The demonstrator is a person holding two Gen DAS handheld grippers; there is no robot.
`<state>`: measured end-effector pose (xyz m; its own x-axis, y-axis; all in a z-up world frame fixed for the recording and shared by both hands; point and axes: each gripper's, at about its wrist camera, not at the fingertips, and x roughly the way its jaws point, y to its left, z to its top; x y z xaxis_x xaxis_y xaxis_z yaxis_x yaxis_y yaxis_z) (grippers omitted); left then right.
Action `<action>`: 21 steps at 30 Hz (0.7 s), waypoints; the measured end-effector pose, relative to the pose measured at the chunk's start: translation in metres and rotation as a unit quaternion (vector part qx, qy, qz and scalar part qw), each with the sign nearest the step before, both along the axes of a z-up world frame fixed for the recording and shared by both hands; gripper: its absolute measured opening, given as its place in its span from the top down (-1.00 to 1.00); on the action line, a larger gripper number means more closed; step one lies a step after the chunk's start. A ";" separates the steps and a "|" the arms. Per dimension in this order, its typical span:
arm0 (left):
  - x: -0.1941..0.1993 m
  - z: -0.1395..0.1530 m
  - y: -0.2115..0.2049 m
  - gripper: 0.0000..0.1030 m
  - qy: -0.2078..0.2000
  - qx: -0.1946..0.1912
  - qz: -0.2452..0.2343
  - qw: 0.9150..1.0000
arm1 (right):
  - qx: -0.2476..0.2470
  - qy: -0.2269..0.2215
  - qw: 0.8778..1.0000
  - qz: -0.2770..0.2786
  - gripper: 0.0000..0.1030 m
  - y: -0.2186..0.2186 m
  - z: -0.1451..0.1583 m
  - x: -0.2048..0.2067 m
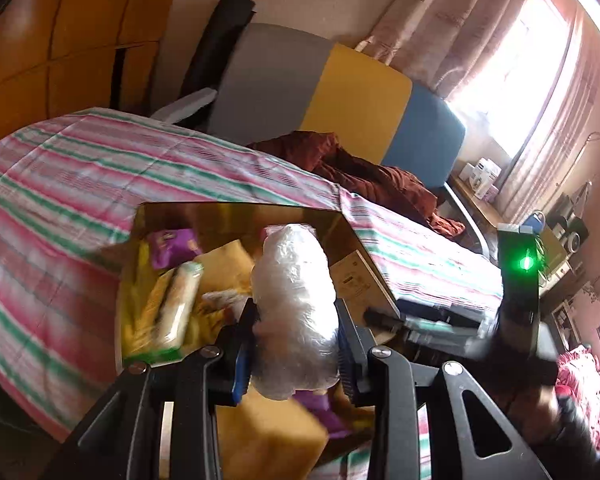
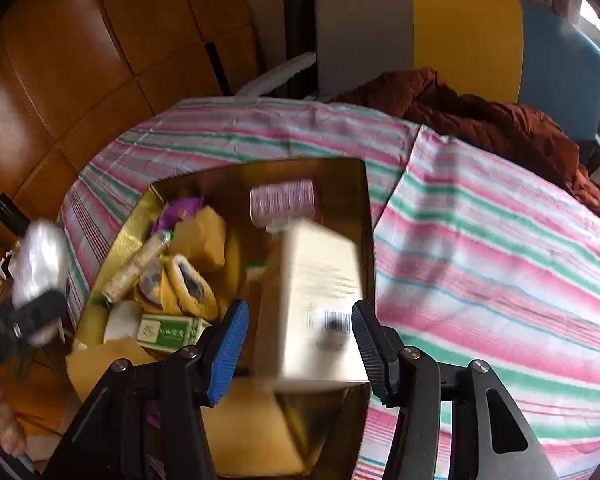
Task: Organize objects
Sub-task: 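Carry the tissue and beige box into the gold tray and open both grippers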
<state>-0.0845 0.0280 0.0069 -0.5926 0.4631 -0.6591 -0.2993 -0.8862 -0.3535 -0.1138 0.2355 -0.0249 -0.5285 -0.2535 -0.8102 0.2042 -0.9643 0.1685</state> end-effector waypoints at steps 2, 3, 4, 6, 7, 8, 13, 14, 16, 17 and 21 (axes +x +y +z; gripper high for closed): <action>-0.008 -0.002 0.009 0.33 -0.005 -0.002 -0.005 1.000 | 0.003 -0.003 1.000 -0.003 -0.06 0.001 -0.007 0.005; -0.012 -0.004 0.014 0.33 -0.008 -0.004 -0.008 1.000 | 0.001 -0.003 1.000 -0.007 -0.06 0.002 -0.009 0.008; -0.015 -0.005 0.018 0.33 -0.011 -0.004 -0.008 1.000 | -0.004 -0.003 1.000 -0.010 -0.06 0.005 -0.010 0.011; -0.022 -0.009 0.025 0.33 -0.020 -0.005 -0.009 1.000 | -0.016 0.001 1.000 -0.018 -0.08 0.011 -0.009 0.018; -0.028 -0.011 0.030 0.33 -0.024 -0.008 -0.007 1.000 | -0.023 0.003 1.000 -0.019 -0.12 0.013 -0.009 0.021; -0.031 -0.013 0.033 0.33 -0.027 -0.012 -0.006 1.000 | -0.030 0.004 0.999 -0.020 -0.15 0.015 -0.008 0.024; -0.051 -0.025 0.049 0.32 -0.039 -0.038 0.003 0.999 | -0.025 0.019 0.999 -0.019 -0.36 0.013 -0.002 0.035; -0.055 -0.027 0.052 0.32 -0.041 -0.040 0.003 0.998 | -0.024 0.021 0.999 -0.019 -0.37 0.013 -0.002 0.036; -0.063 -0.031 0.057 0.32 -0.039 -0.048 0.003 0.998 | -0.016 0.029 0.999 -0.023 -0.43 0.012 -0.001 0.037; -0.066 -0.033 0.060 0.31 -0.039 -0.053 0.006 0.998 | -0.016 0.031 0.999 -0.023 -0.43 0.012 -0.001 0.038; -0.081 -0.044 0.067 0.26 -0.071 -0.048 -0.001 0.996 | -0.018 0.034 0.999 -0.025 -0.44 0.011 -0.001 0.042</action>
<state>-0.1660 0.0951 -0.0372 -0.4897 0.3942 -0.7777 -0.2538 -0.9178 -0.3054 -0.0722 0.2466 -0.0256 -0.5948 -0.2542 -0.7626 0.1685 -0.9670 0.1909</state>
